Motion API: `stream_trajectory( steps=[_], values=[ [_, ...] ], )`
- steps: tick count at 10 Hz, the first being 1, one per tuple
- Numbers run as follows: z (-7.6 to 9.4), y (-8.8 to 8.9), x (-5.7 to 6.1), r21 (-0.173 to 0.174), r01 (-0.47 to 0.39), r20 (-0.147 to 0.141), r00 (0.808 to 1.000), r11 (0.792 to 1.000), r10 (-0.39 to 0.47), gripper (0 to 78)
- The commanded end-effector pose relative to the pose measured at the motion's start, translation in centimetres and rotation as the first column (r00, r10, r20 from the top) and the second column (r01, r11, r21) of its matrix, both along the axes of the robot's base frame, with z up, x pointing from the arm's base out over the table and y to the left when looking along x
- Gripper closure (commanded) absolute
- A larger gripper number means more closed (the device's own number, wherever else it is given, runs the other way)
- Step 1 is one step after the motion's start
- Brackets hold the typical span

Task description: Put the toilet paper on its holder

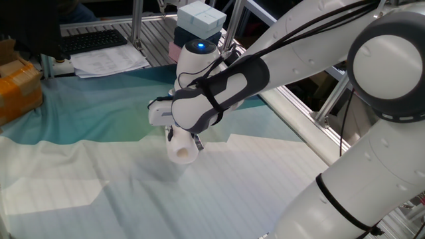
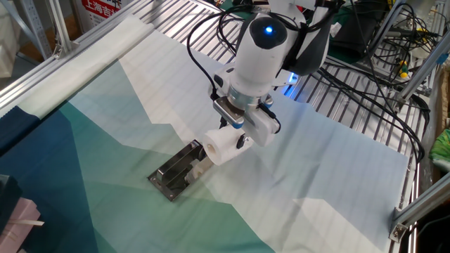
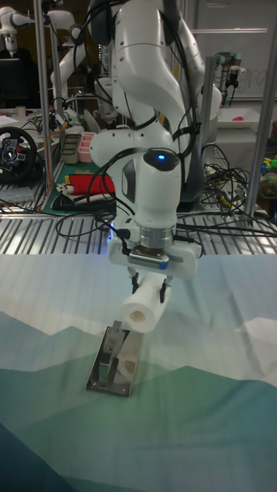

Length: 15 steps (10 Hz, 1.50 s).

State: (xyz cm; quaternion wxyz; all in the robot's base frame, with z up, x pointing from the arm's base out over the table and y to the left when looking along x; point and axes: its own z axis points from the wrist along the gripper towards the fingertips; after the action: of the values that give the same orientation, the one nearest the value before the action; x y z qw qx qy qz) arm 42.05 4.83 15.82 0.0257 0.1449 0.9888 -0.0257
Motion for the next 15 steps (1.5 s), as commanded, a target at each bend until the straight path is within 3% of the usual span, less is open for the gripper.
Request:
stream_trajectory(
  steps=[1,15],
  values=[
    [0.32,-2.04,-0.10,-0.008,-0.050,0.003,0.999,0.999,0.050,76.3],
    [-0.10,-2.47,0.14,-0.021,-0.084,0.012,0.996,0.996,0.084,76.3]
  ],
)
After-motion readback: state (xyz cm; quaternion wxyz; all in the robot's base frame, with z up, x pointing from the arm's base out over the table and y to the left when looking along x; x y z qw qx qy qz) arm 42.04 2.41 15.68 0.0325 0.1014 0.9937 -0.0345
